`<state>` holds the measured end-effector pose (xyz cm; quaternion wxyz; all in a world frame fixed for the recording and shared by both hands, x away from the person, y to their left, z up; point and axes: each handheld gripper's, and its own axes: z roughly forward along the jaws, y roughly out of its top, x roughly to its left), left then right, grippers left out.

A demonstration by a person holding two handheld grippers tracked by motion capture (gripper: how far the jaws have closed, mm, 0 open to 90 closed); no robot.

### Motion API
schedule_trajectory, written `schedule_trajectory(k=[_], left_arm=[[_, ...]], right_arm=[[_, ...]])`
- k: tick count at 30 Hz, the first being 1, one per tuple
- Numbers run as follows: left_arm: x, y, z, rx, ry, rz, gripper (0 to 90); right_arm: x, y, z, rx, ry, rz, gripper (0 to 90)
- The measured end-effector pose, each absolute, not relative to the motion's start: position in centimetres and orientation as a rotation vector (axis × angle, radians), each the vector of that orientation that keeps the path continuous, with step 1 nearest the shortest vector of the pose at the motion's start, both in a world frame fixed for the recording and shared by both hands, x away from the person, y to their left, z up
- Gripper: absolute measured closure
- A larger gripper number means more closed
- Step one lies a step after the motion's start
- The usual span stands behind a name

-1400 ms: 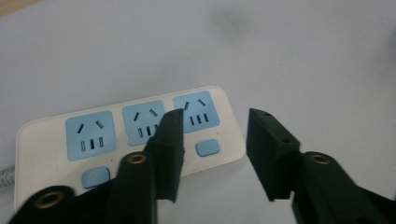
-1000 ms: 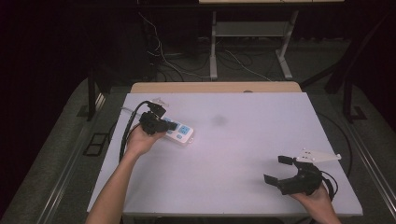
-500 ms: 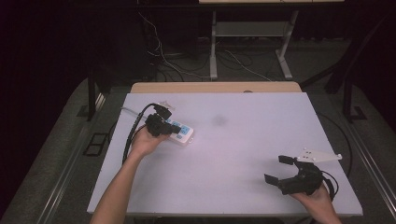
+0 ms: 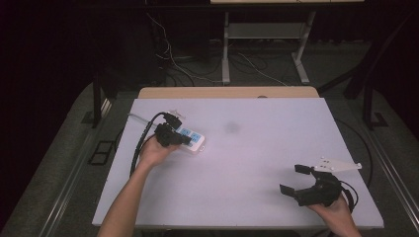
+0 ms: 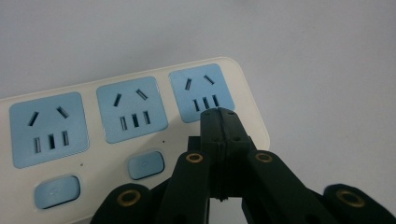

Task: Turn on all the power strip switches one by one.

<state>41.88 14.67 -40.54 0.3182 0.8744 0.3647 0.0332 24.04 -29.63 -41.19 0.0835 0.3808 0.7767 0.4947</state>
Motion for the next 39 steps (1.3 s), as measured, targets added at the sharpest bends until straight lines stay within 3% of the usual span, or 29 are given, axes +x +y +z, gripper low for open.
schedule_trajectory(k=[26, 39], left_arm=[[41.31, 13.92, -40.81, 2.336, 0.945, 0.150, 90.0], [41.70, 14.46, -40.90, 2.283, 0.980, 0.093, 89.7]], right_arm=[[23.84, -29.97, -41.04, 1.143, 2.303, 1.472, 1.6], [23.92, -29.85, -41.18, 1.143, 2.312, 1.469, 1.6]])
